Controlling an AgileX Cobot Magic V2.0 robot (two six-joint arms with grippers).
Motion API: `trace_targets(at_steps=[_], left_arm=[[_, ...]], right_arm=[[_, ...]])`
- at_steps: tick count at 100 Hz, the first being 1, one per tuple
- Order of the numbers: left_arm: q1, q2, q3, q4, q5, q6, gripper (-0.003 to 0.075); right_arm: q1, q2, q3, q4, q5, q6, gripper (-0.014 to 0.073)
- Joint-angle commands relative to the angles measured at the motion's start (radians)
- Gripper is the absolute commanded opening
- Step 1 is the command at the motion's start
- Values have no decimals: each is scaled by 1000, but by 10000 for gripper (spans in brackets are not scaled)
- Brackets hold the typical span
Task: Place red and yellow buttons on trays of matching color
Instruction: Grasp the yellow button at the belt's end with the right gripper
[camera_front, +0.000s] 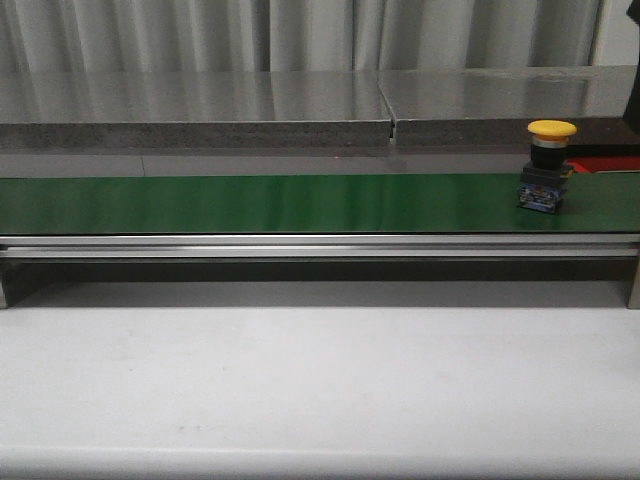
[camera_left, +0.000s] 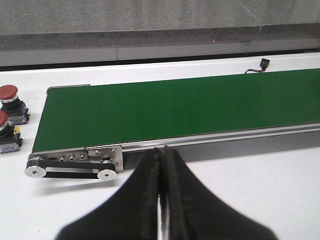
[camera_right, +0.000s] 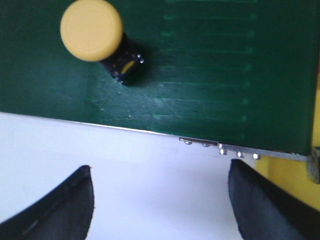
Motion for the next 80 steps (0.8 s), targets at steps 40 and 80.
trace_targets(at_steps=[40,80], left_arm=[[-7,1,-25,-29,-66,-2,-19],[-7,1,-25,-29,-66,-2,-19]], right_arm=[[6,198,-221,40,-2,-36,552],[6,317,-323,-5,8,-39,421]])
